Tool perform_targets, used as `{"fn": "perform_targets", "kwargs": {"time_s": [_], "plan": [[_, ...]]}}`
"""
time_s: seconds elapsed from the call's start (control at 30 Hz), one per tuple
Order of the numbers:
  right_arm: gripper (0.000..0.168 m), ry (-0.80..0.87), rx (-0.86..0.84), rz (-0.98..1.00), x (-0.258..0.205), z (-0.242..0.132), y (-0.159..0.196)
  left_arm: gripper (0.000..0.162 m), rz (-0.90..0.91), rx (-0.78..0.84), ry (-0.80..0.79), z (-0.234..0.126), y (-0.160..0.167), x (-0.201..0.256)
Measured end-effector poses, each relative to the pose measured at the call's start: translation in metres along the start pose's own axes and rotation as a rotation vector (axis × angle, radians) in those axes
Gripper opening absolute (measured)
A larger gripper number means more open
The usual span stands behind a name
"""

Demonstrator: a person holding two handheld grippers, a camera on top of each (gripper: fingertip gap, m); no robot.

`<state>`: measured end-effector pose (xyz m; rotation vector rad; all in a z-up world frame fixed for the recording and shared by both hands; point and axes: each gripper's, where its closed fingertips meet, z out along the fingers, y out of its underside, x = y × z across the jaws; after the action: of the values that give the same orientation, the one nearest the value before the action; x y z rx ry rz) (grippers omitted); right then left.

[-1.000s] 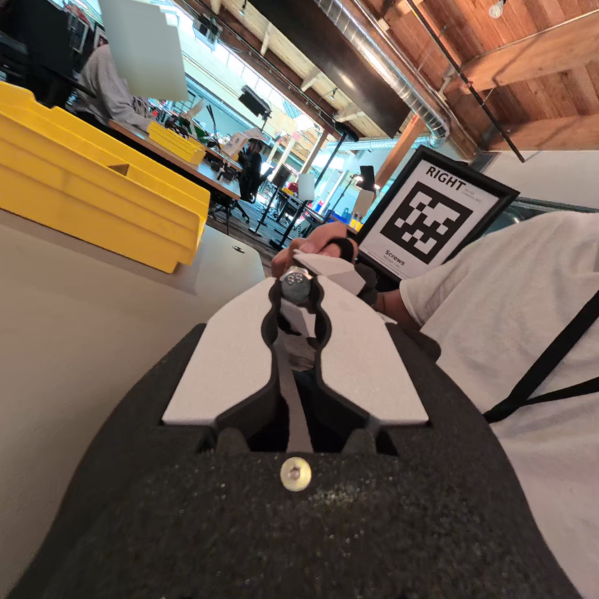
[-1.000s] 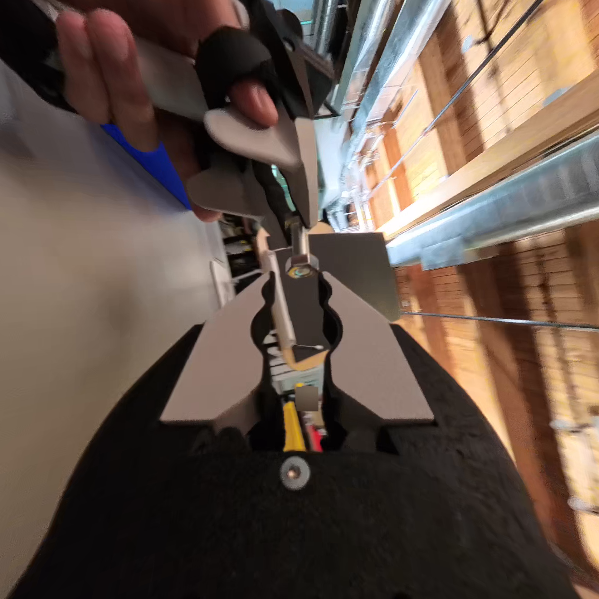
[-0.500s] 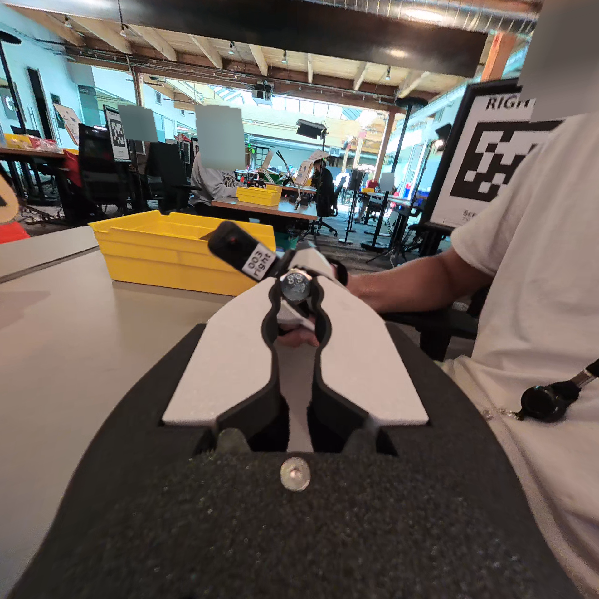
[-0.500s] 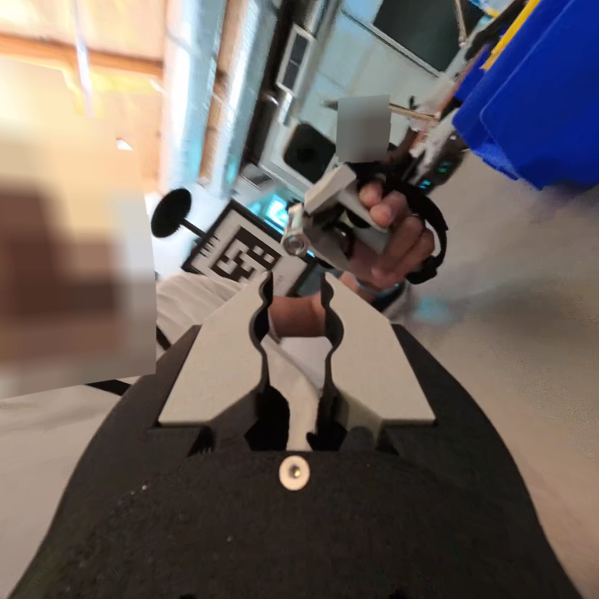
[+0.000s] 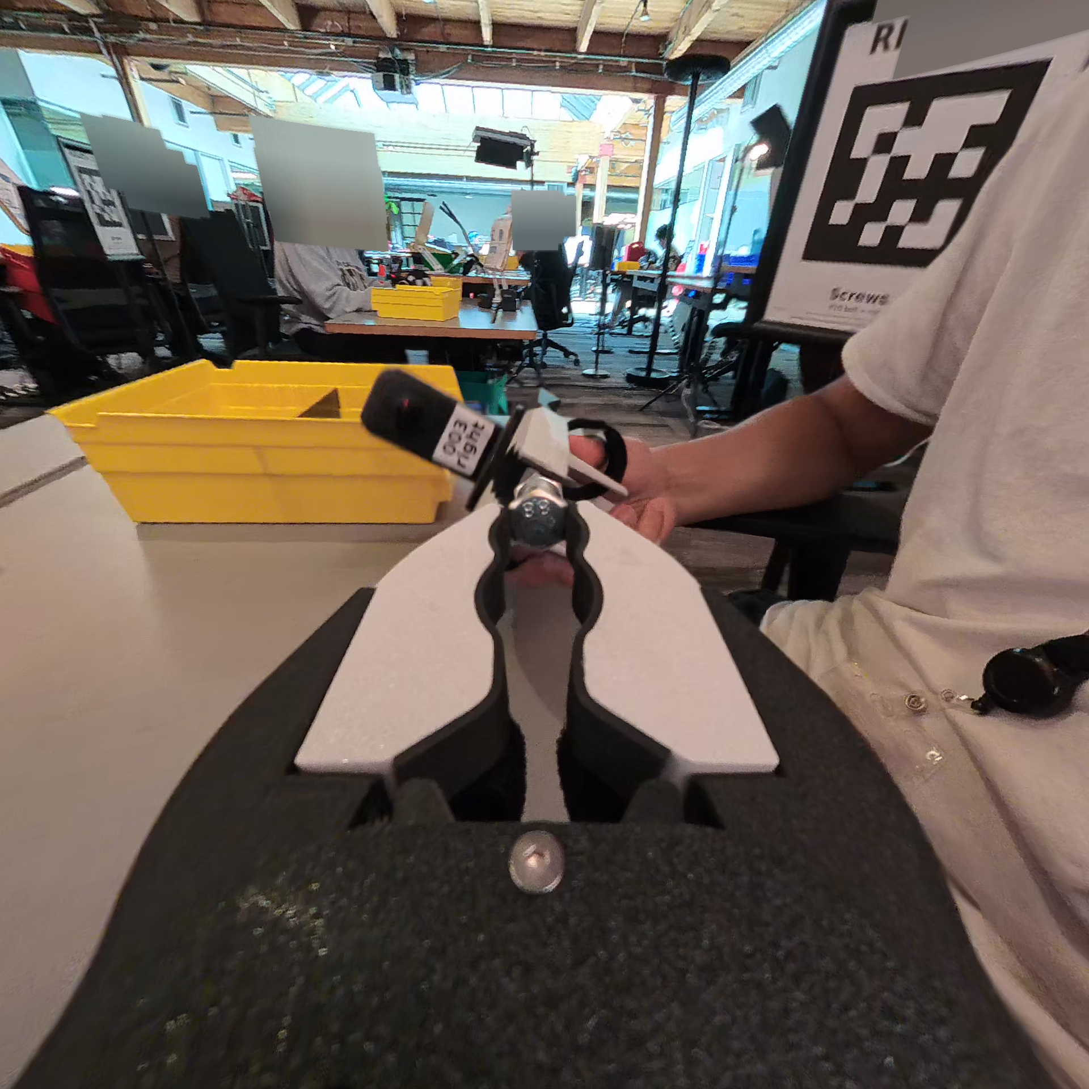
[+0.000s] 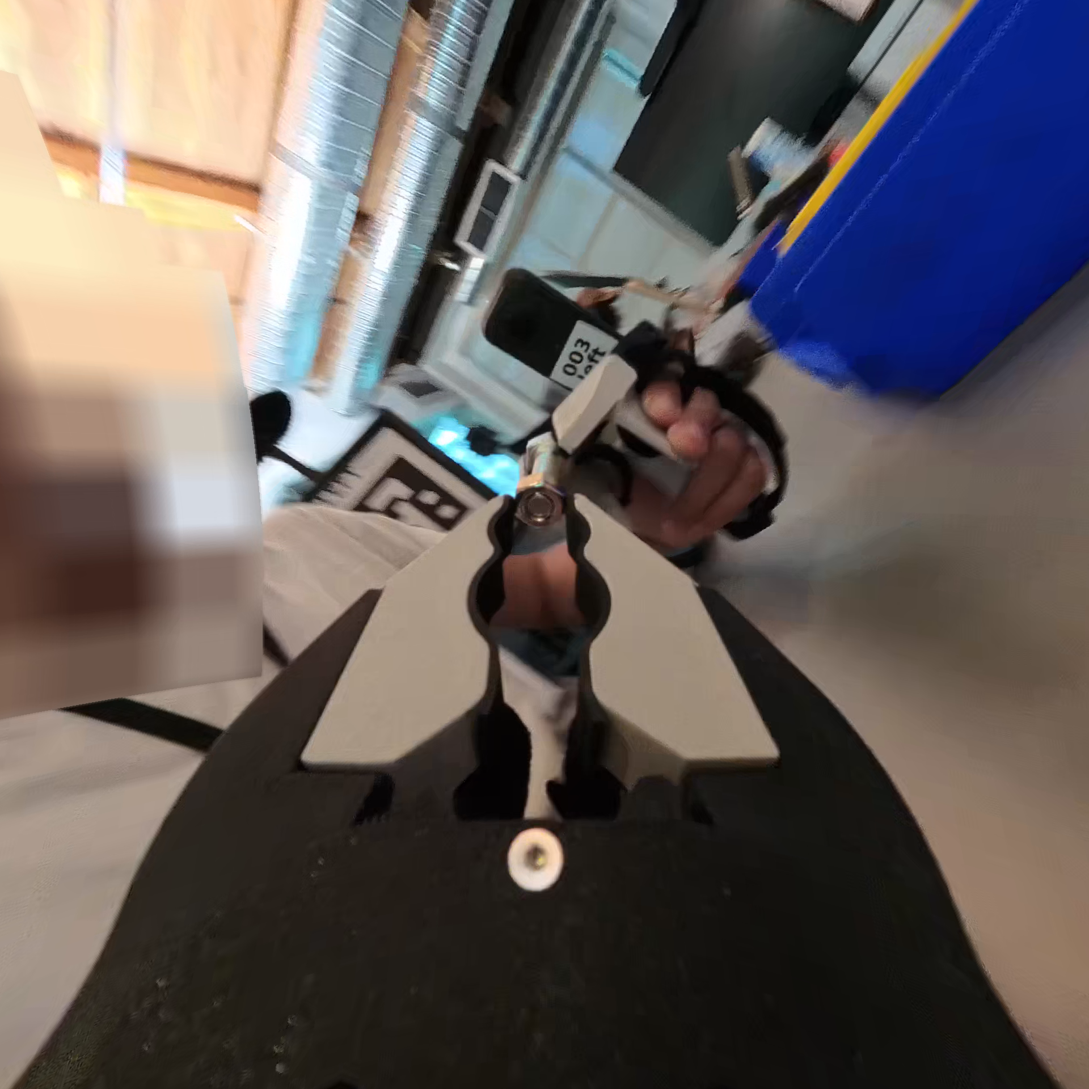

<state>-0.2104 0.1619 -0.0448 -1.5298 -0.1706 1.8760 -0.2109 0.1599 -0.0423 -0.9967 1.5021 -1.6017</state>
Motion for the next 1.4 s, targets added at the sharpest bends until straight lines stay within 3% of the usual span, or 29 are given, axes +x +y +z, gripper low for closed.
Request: {"fn": "perform_targets", "kwargs": {"time_s": [0.27,0.43,0.5,0.6,0.67,0.73,0.87,1.0,1.07,1.13,1.23,1.4], "plan": [[0.016,0.791,-0.222,-1.425,-0.012,-0.026,-0.001,0.018,-0.404,0.071,0.241,0.027,-0.006,0.001],[0.016,1.283,-0.459,-2.318,-0.013,-0.037,-0.008,0.018,-0.497,0.074,0.278,0.036,-0.004,-0.005],[0.017,1.381,-0.573,-2.522,-0.010,-0.042,-0.008,0.018,-0.527,0.054,0.267,0.039,0.001,-0.008],[0.017,1.417,-0.581,-2.583,-0.008,-0.045,-0.012,0.018,-0.571,0.070,0.260,0.040,0.001,-0.013],[0.019,1.419,-0.488,-2.508,-0.009,-0.044,-0.015,0.018,-0.565,0.096,0.251,0.037,-0.003,-0.014],[0.034,1.375,-0.442,-2.312,-0.001,-0.047,-0.015,0.017,-0.530,0.111,0.220,0.031,-0.006,-0.017],[0.039,1.181,-0.291,-1.649,0.025,-0.050,-0.011,0.017,-0.377,0.151,0.109,0.011,-0.015,-0.025],[0.035,0.780,-0.308,-0.785,0.060,-0.029,0.025,0.017,-0.168,0.104,-0.025,-0.003,-0.013,-0.028],[0.038,0.409,-0.295,-0.376,0.043,-0.008,0.044,0.018,-0.097,0.077,-0.066,-0.007,-0.011,-0.025],[0.037,0.152,-0.190,-0.009,0.027,0.000,0.032,0.017,-0.037,0.047,-0.093,-0.011,-0.008,-0.019],[0.038,-0.037,-0.113,0.218,0.022,0.001,0.018,0.017,0.027,0.029,-0.118,-0.017,-0.007,-0.010],[0.037,-0.146,-0.054,0.266,0.013,0.014,0.002,0.017,0.011,0.010,-0.156,-0.027,-0.002,-0.006]]}}
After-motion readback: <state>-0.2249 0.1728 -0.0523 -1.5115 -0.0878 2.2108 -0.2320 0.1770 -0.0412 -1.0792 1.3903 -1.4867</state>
